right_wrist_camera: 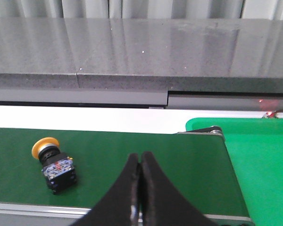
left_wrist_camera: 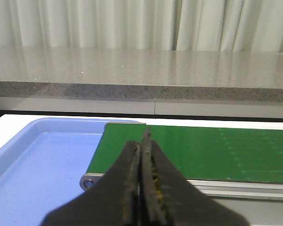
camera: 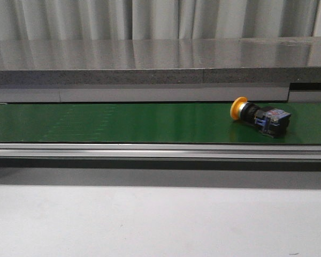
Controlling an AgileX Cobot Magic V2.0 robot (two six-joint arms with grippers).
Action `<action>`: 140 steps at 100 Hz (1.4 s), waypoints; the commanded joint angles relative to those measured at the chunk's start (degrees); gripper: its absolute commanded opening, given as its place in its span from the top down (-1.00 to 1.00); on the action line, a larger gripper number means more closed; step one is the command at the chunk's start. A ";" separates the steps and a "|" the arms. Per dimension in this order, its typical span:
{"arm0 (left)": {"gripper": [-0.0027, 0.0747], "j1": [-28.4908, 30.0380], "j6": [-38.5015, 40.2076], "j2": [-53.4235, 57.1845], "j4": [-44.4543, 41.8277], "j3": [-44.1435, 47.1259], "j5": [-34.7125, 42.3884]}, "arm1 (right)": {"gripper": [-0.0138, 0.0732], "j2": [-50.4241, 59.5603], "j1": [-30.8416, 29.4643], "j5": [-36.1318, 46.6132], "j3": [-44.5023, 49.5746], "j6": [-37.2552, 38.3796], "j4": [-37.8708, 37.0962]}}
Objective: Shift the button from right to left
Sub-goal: 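Open the right gripper and raise it away from the belt, then move the left gripper above the button as the belt carries it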
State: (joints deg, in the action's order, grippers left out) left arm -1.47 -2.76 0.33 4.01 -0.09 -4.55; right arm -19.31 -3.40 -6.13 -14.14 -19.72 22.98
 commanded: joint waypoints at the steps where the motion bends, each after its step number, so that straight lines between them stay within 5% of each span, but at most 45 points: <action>1: 0.98 0.14 0.21 1.70 0.55 2.56 5.28 | 0.84 0.72 0.04 6.68 -0.50 -0.33 -0.34; 140: 0.98 0.14 0.34 1.70 1.41 2.43 5.54 | 0.84 0.78 0.04 8.14 0.20 -0.33 -1.36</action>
State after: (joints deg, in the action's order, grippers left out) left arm -1.47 -2.76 0.33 4.12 -0.09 -4.17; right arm -18.29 -3.40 -1.92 -12.36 -19.72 22.06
